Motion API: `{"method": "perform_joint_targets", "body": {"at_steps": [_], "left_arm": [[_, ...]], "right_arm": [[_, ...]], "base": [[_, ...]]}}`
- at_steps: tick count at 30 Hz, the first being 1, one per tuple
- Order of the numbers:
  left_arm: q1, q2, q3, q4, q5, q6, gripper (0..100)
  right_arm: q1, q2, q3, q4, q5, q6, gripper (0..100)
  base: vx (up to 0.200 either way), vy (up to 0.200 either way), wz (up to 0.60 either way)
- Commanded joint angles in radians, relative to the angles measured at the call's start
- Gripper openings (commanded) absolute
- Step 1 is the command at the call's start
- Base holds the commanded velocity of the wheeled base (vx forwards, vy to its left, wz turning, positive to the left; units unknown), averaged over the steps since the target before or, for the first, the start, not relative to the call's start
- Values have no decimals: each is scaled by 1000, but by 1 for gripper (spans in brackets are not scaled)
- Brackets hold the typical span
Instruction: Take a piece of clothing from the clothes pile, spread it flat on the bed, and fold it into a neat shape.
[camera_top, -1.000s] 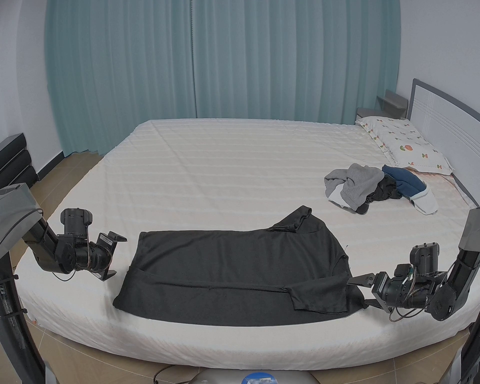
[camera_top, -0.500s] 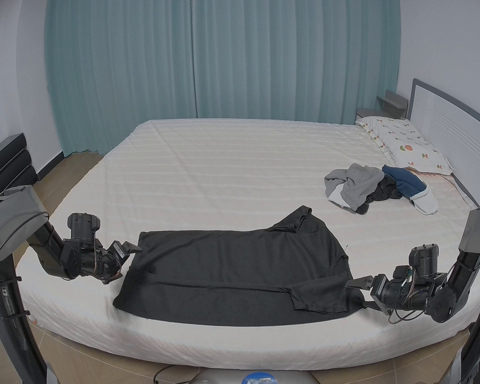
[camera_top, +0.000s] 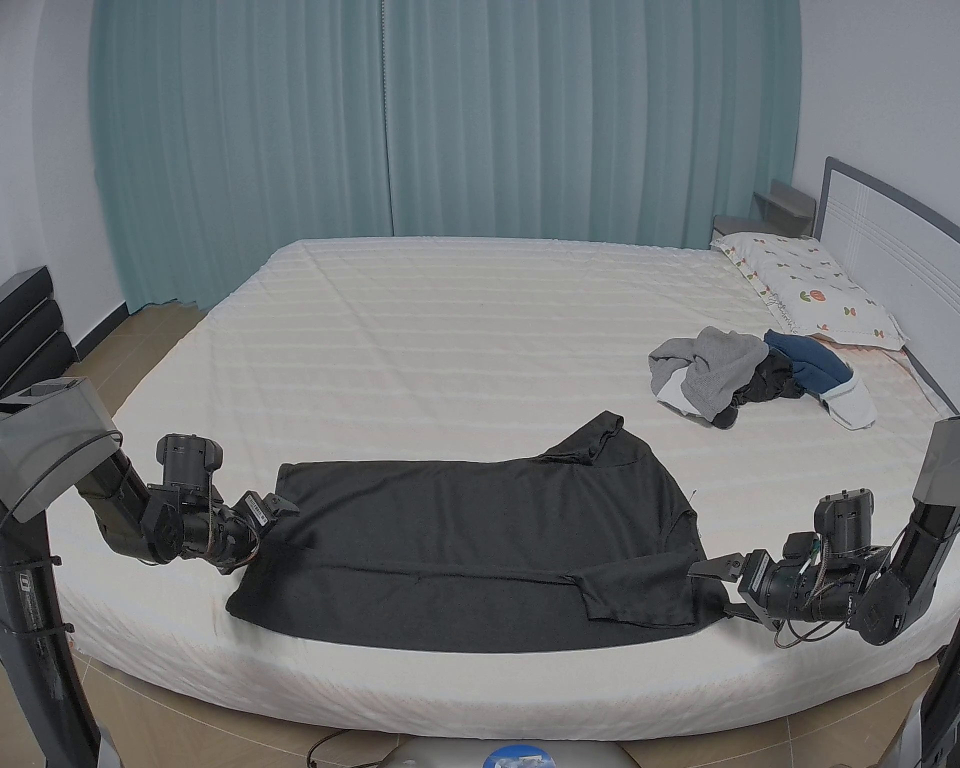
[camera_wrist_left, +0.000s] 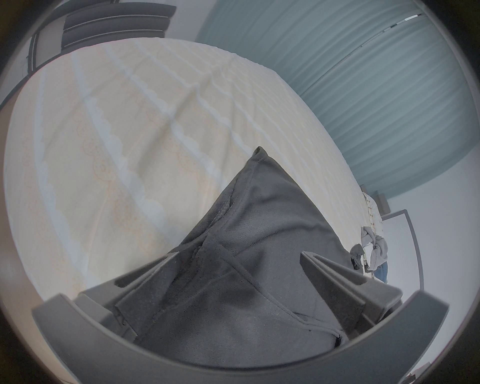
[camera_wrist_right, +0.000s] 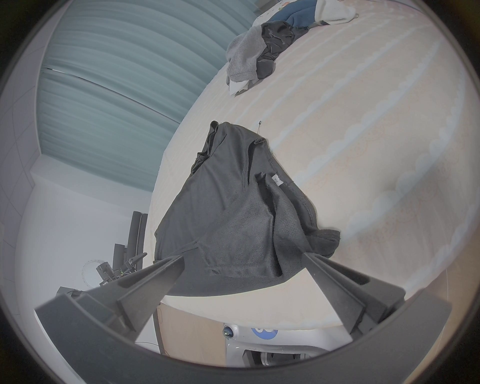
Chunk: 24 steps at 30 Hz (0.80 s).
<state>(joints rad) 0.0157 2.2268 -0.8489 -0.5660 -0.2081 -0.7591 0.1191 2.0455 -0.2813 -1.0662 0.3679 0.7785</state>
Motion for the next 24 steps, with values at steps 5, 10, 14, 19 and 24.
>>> {"method": "perform_joint_targets", "body": {"at_steps": [5,10,14,19,24], "left_arm": [[7,30,-2,0,16,0,100],[29,31,-1,0,19,0,100],[29,30,2,0,18,-2,100],[29,30,5,-2,19,-3,100],[30,28,5,-2,18,-8,100]], "right_arm": [[-12,-7,-27,2,-9,-10,100],[2,28,-96,22,-56,-38,100],[5,45,-161,71,-63,-85,100],[42,47,-249,193,-84,-99,100],[43,77,-305,219,-86,-128,100]], "base": [[0,0,0],[0,0,0],[0,0,0],[0,0,0],[0,0,0]]}}
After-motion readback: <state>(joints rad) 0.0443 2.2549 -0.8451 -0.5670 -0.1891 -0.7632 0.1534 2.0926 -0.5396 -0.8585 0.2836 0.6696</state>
